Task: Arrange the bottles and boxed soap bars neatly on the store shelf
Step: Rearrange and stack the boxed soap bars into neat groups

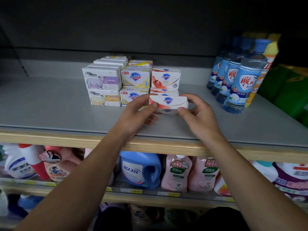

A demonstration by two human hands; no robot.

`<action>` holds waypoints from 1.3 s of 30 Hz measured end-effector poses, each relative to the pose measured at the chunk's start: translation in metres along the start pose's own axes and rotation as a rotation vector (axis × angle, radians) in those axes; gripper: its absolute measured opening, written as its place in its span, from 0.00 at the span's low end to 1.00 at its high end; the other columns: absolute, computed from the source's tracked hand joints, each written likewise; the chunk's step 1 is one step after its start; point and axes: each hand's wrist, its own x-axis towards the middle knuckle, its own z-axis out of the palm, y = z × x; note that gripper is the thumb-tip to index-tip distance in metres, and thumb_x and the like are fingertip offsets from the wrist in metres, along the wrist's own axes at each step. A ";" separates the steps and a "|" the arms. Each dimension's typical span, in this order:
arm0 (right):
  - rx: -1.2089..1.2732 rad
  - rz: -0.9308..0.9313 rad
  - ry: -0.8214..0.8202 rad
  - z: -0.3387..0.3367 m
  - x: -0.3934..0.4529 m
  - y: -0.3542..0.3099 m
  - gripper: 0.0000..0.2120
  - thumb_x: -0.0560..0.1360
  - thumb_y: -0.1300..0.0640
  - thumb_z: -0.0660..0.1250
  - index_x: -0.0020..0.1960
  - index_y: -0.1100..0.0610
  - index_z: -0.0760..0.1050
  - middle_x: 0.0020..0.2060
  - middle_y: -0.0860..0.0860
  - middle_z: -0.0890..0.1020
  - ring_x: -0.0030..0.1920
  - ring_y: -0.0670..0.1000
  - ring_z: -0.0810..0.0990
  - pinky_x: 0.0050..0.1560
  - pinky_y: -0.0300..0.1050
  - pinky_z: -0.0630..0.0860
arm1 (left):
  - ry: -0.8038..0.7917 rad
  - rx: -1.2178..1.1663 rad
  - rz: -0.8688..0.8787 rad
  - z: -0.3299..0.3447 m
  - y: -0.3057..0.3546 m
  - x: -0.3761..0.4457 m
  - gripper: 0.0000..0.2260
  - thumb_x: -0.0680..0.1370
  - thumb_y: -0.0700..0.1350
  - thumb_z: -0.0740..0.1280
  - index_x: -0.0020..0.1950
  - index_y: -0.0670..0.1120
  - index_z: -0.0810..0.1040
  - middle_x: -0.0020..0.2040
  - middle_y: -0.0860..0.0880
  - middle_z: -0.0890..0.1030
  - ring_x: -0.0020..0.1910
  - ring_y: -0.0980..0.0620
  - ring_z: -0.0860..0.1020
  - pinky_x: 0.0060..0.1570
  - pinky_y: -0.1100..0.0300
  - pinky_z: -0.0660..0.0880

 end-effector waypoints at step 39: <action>-1.012 0.282 -0.190 -0.167 -0.011 0.064 0.23 0.79 0.42 0.55 0.69 0.53 0.70 0.65 0.53 0.74 0.66 0.56 0.70 0.65 0.51 0.67 | -0.125 1.455 0.376 0.159 -0.047 0.092 0.36 0.73 0.69 0.58 0.75 0.50 0.64 0.76 0.46 0.58 0.71 0.35 0.55 0.72 0.43 0.59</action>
